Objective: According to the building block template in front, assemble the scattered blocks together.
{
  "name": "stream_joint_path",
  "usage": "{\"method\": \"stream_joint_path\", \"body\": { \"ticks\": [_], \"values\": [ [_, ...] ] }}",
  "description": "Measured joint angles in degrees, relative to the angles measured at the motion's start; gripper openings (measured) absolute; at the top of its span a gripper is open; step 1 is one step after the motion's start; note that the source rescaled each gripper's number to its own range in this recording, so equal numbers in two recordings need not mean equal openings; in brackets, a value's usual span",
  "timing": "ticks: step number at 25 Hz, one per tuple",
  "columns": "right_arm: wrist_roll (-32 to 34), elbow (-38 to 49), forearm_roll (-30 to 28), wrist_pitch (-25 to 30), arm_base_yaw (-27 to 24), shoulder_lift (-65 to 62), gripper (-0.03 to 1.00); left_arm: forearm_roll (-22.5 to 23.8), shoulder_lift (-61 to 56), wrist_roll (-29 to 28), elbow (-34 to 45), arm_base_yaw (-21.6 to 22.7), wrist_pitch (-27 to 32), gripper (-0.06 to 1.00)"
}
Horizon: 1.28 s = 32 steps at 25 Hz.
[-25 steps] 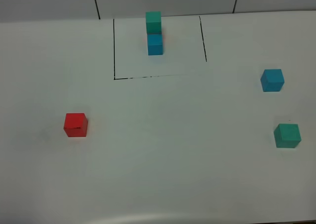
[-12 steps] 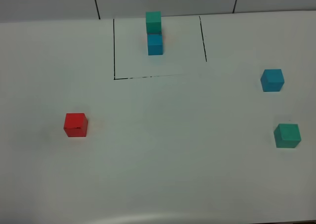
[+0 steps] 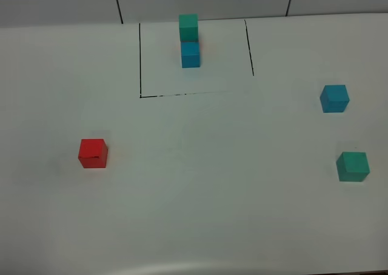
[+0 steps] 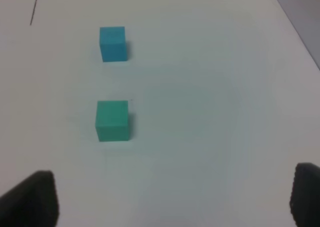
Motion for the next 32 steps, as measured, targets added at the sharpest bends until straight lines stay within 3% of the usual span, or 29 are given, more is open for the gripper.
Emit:
{"method": "stream_joint_path", "body": {
  "ticks": [4,16,24,32],
  "values": [
    [0.2,0.0,0.0,0.0,0.0,0.0,0.85,0.0,2.9,0.0,-0.4,0.0,-0.9,0.94],
    [0.5,0.0,0.0,0.0,0.0,0.0,0.81,-1.1,26.3,0.0,-8.4,0.0,-15.8,0.95],
    [1.1,0.0,0.0,0.0,0.0,0.0,0.8,-1.7,50.2,5.4,-16.7,-0.2,-16.3,0.95],
    [1.2,0.0,0.0,0.0,0.0,0.0,0.8,-1.5,69.4,7.2,-17.7,-8.8,-22.8,0.95]
  ]
}}
